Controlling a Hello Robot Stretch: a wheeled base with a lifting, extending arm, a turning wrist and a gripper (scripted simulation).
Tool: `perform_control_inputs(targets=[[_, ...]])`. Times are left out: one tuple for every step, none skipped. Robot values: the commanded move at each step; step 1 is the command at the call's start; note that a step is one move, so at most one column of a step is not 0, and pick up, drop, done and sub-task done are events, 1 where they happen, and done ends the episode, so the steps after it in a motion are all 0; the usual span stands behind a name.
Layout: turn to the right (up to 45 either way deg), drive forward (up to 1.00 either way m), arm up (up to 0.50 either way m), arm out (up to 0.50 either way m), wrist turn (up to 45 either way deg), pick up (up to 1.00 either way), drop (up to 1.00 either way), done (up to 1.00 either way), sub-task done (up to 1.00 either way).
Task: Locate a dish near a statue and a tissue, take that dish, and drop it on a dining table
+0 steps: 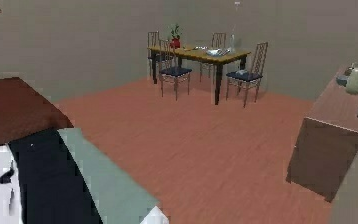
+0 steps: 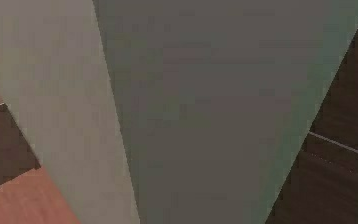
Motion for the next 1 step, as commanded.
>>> perform_control_inputs(targets=[[0.0,0.2,0.0,0.0,0.0,0.0,0.0,0.0,0.0]])
